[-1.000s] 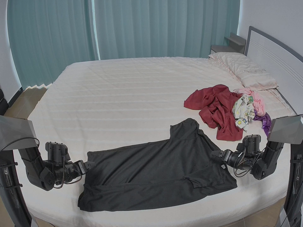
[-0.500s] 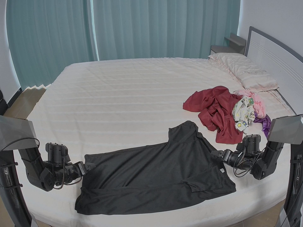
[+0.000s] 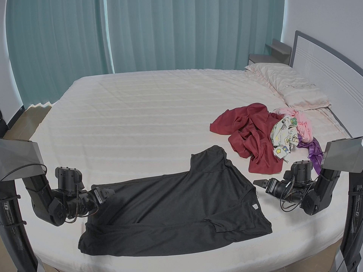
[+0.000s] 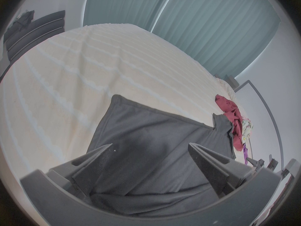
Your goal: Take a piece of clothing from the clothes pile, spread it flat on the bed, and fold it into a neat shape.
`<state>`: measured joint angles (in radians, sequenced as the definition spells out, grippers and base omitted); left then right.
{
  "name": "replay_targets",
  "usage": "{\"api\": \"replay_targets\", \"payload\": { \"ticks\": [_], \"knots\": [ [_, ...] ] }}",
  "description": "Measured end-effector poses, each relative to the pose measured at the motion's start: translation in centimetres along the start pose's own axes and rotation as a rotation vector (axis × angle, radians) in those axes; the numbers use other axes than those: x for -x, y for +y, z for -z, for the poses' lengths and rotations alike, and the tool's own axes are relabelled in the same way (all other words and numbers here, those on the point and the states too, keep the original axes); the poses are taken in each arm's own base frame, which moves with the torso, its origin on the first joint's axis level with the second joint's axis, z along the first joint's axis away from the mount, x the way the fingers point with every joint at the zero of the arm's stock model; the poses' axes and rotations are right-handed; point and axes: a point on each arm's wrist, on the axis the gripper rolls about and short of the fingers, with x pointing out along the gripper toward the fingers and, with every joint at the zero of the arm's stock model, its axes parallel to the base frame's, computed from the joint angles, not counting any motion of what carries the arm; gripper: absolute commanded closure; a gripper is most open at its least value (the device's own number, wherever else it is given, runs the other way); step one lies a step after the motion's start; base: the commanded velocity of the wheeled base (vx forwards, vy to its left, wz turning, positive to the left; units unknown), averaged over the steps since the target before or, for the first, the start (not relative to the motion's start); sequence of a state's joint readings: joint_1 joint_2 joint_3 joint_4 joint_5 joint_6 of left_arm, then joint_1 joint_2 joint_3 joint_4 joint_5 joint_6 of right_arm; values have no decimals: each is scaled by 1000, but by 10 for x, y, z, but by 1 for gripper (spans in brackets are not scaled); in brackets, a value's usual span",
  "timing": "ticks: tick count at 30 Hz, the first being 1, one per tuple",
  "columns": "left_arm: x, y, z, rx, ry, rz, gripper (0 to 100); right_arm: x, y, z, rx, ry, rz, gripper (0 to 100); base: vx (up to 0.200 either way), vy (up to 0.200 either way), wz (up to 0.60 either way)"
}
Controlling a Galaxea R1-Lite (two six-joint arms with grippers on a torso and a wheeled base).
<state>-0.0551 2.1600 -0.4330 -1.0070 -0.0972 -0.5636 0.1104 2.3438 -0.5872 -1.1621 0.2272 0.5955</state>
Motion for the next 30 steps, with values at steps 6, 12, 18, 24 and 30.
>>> {"api": "replay_targets", "payload": {
  "ticks": [6,12,18,24,30],
  "knots": [
    [-15,-11,-23,8,-48,7,0,2,1,1,2,5,-2,0,0,0,0],
    [-38,-5,-38,-47,-88,-43,0,2,4,5,8,17,-6,0,0,0,0],
    [-57,9,-37,-60,-92,-123,0,2,5,6,10,21,-7,0,0,0,0],
    [-65,13,-36,-60,-99,-157,0,1,6,6,11,19,-9,0,0,0,0],
    [-72,16,-34,-60,-94,-165,0,1,6,6,11,19,-9,0,0,0,0]
  ]
}}
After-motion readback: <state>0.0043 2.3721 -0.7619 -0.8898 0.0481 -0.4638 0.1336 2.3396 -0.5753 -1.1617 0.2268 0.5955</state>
